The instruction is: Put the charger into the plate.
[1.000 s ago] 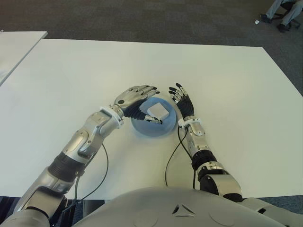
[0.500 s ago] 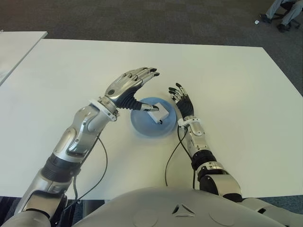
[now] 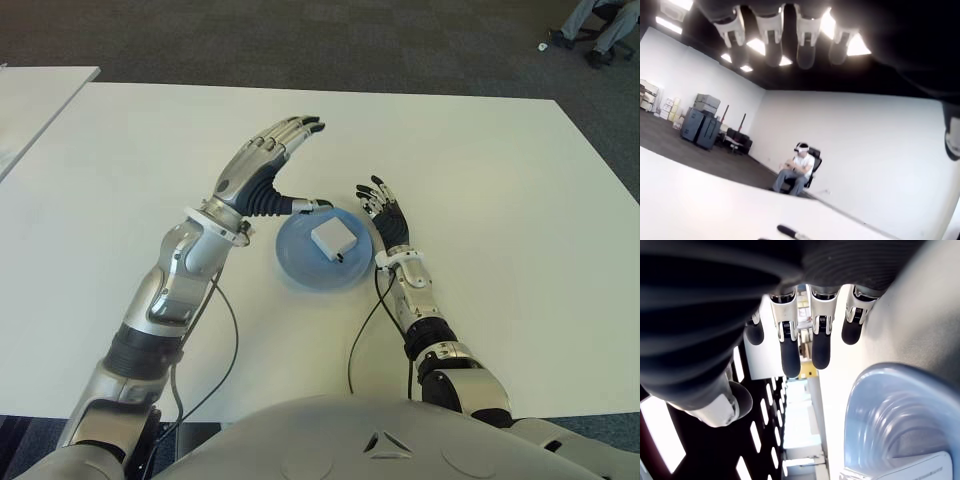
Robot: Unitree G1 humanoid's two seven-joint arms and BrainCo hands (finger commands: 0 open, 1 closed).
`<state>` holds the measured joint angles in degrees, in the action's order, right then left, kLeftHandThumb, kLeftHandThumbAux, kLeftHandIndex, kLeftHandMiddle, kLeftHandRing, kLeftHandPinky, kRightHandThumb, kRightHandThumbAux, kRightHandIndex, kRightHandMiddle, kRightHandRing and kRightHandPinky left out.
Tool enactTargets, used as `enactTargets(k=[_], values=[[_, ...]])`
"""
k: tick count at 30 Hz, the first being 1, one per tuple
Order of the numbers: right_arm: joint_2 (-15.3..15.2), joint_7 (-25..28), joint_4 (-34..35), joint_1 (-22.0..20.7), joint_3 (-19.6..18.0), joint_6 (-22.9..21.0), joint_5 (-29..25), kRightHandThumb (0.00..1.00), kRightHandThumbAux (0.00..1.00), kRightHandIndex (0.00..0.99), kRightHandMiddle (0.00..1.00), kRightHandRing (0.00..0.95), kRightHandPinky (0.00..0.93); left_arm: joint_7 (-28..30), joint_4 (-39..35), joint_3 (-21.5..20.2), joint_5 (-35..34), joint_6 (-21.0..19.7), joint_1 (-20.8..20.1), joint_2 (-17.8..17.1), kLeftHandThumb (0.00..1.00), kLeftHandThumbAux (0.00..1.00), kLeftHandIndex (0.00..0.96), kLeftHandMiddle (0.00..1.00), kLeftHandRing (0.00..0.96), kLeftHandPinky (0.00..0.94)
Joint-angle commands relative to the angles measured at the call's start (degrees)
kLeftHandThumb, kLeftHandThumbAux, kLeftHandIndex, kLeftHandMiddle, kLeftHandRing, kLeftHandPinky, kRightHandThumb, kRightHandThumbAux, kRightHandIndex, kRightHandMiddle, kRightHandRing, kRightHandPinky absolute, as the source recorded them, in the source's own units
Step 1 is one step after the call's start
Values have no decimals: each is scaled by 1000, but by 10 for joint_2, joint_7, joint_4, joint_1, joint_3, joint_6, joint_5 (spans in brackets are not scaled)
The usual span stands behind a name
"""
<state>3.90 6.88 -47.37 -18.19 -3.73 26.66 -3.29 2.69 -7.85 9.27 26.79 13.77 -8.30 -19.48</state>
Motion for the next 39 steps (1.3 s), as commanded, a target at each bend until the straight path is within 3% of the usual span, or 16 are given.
enactTargets(k=[1, 4, 7, 12, 19, 28, 39], values=[[0, -7, -13, 12, 0, -14, 3, 0, 610, 73, 261, 188, 38, 4, 187, -21, -104, 36, -45, 54, 212, 475, 141, 142, 106, 103], [-1, -9, -9, 15, 0, -17, 3, 0, 603, 78, 266, 191, 40, 39, 314, -68, -211, 45, -74, 105, 208, 540, 146, 151, 114, 105], [0, -11, -2, 18, 0, -22, 3, 0, 602, 82, 270, 194, 41, 56, 370, -94, -263, 58, -77, 128, 203, 603, 145, 153, 118, 111], [-1, -11, 2, 21, -1, -26, 1, 0, 606, 87, 280, 207, 61, 69, 437, -124, -313, 97, -57, 152, 139, 746, 116, 132, 108, 119], [-5, -1, 10, 29, 0, -27, -3, 0, 613, 78, 270, 208, 62, 80, 512, -152, -342, 152, -36, 163, 38, 817, 73, 94, 83, 95], [-11, 5, 25, 41, 3, -25, -2, 0, 602, 77, 258, 191, 44, 108, 572, -191, -391, 163, -46, 181, 1, 821, 31, 38, 24, 41], [-15, 13, 41, 53, 2, -22, -5, 0, 606, 88, 266, 199, 61, 130, 578, -202, -399, 169, -19, 191, 0, 830, 3, 2, 0, 10]])
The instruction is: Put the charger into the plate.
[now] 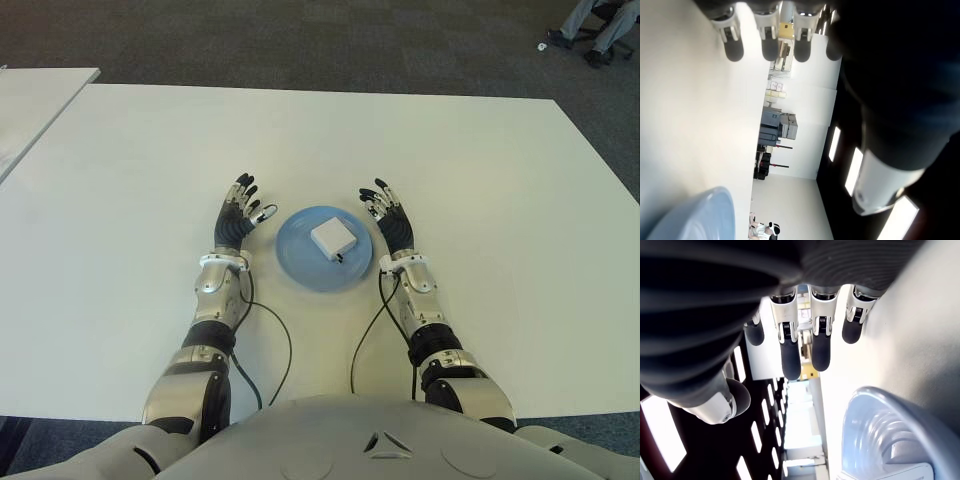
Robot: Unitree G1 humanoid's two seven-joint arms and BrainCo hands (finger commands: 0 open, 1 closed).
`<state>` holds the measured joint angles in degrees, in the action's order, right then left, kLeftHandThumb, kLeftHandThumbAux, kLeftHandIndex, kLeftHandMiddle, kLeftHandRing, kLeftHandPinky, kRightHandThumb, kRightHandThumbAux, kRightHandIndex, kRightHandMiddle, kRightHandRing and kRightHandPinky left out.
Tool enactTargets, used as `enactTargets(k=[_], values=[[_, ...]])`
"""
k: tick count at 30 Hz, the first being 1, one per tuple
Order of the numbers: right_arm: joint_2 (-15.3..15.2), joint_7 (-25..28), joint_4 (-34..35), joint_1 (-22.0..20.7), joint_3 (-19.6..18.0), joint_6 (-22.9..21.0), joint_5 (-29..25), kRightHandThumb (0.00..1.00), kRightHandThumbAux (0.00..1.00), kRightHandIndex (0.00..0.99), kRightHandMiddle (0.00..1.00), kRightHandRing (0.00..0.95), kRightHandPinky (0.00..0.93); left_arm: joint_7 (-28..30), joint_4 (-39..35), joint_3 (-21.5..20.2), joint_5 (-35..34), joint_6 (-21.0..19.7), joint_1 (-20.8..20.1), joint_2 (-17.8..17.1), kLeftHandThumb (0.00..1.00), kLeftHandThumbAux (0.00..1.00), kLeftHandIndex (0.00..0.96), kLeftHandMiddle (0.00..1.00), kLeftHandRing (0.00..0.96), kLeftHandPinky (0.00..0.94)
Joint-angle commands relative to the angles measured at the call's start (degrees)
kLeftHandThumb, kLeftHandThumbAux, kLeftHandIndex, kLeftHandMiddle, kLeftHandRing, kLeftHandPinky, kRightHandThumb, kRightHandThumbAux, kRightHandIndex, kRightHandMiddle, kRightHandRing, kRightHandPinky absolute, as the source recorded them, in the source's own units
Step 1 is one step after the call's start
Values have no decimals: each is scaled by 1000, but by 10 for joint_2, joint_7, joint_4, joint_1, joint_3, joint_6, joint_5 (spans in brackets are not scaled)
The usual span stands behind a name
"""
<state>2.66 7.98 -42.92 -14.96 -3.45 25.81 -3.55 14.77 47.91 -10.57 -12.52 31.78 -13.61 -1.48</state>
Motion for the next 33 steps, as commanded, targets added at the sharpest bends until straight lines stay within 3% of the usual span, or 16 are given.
enactTargets(k=[1, 8, 22, 33], values=[[-3, 2, -2, 22, -1, -12, -2, 0, 606, 89, 267, 200, 65, 10, 21, -4, -5, -10, 37, 11, 0, 829, 1, 1, 0, 8], [-6, 7, 13, 31, -3, -13, -6, 0, 614, 85, 250, 188, 52, 17, 20, -3, -2, -2, 54, 13, 0, 822, 0, 0, 0, 6], [-13, 22, 33, 47, -7, -19, -15, 0, 627, 66, 213, 163, 60, -14, 6, 22, 62, 56, 96, 2, 0, 719, 0, 0, 0, 0], [-18, 29, 53, 64, -7, -27, -20, 0, 625, 56, 200, 151, 47, -22, -45, 31, 70, 44, 137, 4, 0, 687, 0, 0, 0, 0]])
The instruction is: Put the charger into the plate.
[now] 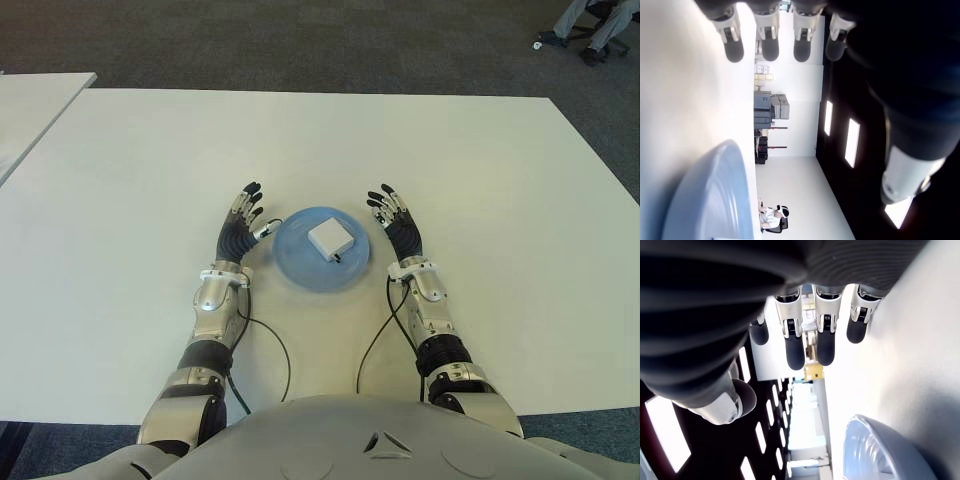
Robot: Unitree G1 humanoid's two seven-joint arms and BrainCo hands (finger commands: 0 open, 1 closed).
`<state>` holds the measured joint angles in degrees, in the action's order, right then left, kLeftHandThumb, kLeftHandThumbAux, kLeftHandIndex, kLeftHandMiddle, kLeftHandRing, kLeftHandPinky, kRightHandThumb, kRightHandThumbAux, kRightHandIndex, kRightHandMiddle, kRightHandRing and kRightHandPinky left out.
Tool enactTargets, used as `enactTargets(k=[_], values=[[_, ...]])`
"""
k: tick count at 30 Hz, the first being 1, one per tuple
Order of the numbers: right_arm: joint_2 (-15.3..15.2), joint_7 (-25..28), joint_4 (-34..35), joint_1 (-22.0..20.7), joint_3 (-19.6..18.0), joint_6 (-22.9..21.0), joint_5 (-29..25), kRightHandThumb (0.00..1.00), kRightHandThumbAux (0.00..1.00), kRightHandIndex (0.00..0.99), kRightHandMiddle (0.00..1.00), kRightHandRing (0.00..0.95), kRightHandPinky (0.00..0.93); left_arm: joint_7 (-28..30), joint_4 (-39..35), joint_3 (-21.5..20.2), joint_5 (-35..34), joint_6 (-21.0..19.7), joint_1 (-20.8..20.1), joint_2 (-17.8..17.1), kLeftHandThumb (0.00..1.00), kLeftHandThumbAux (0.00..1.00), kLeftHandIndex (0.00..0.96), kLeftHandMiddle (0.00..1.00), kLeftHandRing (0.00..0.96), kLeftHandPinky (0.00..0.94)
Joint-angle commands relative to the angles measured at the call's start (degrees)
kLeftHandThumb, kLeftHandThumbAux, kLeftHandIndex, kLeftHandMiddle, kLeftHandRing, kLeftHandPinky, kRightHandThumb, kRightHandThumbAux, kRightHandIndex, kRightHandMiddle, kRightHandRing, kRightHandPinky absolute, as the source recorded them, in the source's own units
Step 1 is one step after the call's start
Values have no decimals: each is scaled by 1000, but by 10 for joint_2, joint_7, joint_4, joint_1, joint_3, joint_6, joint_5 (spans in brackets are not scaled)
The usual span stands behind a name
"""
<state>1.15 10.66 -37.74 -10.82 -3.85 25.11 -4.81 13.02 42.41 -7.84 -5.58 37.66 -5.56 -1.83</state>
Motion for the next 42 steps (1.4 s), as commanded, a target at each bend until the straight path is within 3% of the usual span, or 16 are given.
enactTargets(k=[1, 20, 42], values=[[-3, 1, 3, 23, -3, -21, -7, 0, 622, 56, 198, 149, 47, -4, 6, 4, 0, -15, 59, 7, 0, 686, 0, 0, 0, 0], [-4, -18, 81, 69, 7, -67, 5, 0, 576, 58, 147, 109, 53, -52, -89, 32, 44, -46, 122, 9, 0, 653, 0, 26, 12, 29], [-16, -6, 131, 92, 20, -99, 5, 0, 561, 51, 154, 120, 59, -70, -145, 54, 50, -89, 155, 14, 0, 634, 2, 34, 20, 35]])
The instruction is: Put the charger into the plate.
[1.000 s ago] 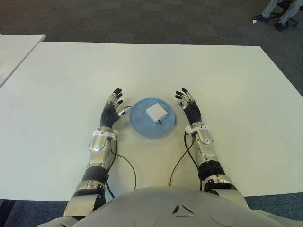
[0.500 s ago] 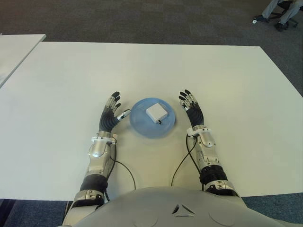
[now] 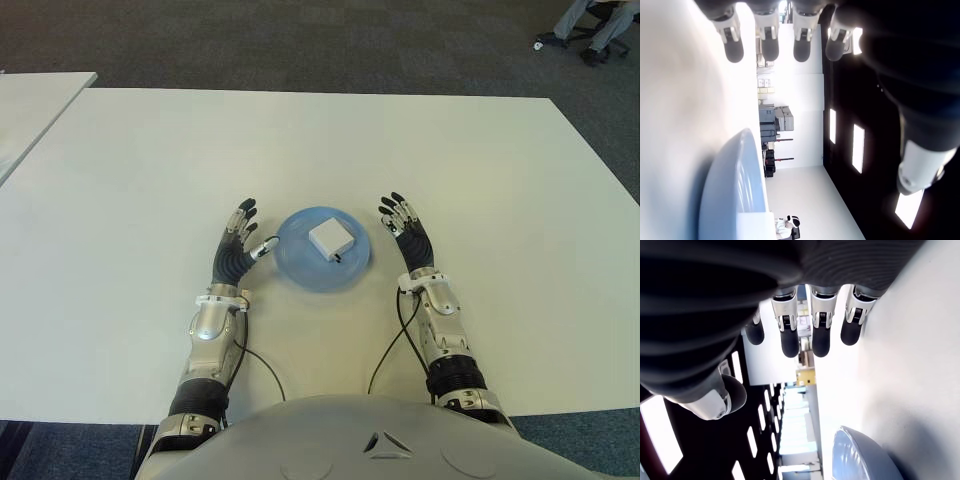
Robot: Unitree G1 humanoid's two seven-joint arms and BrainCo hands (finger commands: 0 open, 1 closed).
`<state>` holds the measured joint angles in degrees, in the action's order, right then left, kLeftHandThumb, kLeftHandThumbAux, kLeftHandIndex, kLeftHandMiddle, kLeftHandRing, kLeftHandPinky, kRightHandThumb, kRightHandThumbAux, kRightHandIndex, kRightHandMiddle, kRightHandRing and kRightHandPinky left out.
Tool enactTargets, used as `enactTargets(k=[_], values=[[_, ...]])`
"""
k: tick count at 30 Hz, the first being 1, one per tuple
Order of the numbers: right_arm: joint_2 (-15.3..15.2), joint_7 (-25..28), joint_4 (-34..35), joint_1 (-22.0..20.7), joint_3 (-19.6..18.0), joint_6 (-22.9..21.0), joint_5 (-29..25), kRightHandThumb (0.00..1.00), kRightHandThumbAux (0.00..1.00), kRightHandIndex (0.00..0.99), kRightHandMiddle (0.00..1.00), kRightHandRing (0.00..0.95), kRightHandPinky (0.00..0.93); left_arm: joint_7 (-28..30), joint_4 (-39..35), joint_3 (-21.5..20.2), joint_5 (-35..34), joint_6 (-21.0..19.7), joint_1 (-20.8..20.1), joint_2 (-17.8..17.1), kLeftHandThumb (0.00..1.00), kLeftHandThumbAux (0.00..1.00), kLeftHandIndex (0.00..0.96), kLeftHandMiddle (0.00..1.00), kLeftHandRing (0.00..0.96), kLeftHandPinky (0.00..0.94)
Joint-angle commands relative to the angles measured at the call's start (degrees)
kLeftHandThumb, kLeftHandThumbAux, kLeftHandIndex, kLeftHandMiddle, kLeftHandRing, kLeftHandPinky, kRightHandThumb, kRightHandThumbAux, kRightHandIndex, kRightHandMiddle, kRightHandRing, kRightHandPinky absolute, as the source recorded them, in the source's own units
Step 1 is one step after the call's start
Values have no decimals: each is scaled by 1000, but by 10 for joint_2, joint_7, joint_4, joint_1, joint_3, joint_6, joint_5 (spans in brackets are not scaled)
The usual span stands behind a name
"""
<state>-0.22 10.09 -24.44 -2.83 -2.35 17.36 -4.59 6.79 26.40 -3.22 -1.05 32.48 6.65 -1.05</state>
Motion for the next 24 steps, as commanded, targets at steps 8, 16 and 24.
enactTargets(k=[8, 16, 24], values=[[-3, 0, 4, 15, 10, -26, 5, 0, 558, 52, 153, 114, 45, -8, 0, 8, 0, -68, 39, 9, 0, 653, 9, 44, 30, 43], [-4, 1, 9, 17, 17, -32, 6, 0, 556, 50, 153, 113, 47, -4, -25, 4, -15, -119, 42, 15, 0, 662, 16, 55, 44, 69], [-5, 1, 18, 21, 24, -38, 10, 0, 556, 44, 146, 114, 51, -1, -51, 2, -33, -160, 48, 19, 9, 654, 23, 66, 58, 84]])
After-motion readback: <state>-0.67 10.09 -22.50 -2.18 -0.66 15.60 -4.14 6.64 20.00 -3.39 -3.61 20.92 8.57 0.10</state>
